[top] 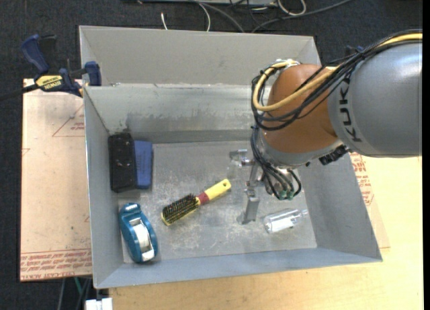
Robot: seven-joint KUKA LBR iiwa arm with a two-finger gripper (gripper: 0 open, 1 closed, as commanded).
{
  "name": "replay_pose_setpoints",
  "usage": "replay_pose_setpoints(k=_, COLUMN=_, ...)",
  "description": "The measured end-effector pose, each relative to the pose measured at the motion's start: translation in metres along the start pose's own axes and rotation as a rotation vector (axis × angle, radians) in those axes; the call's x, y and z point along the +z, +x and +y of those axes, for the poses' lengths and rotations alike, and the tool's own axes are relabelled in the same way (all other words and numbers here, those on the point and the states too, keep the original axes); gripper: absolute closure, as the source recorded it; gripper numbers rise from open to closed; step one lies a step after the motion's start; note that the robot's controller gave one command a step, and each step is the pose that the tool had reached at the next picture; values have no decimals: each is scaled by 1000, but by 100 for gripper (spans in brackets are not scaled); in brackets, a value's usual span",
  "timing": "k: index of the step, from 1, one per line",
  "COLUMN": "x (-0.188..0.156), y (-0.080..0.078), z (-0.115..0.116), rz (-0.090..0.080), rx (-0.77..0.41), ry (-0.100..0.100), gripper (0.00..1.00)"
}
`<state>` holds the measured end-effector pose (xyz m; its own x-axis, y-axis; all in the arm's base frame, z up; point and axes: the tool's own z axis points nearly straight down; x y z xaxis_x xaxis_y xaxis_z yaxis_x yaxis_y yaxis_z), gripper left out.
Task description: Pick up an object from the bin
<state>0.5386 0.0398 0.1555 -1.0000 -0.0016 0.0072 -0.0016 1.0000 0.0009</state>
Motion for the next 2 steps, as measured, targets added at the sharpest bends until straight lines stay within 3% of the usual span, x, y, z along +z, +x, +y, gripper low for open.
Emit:
replay_pose_setpoints(k=1, x=-4, y=-2, z=0, rz=-8, rx=2, ry=0, gripper=0)
replay_pose_setpoints(k=2, x=51, y=-19, z=47, rz=-15, rx=-285, ry=1, gripper=0)
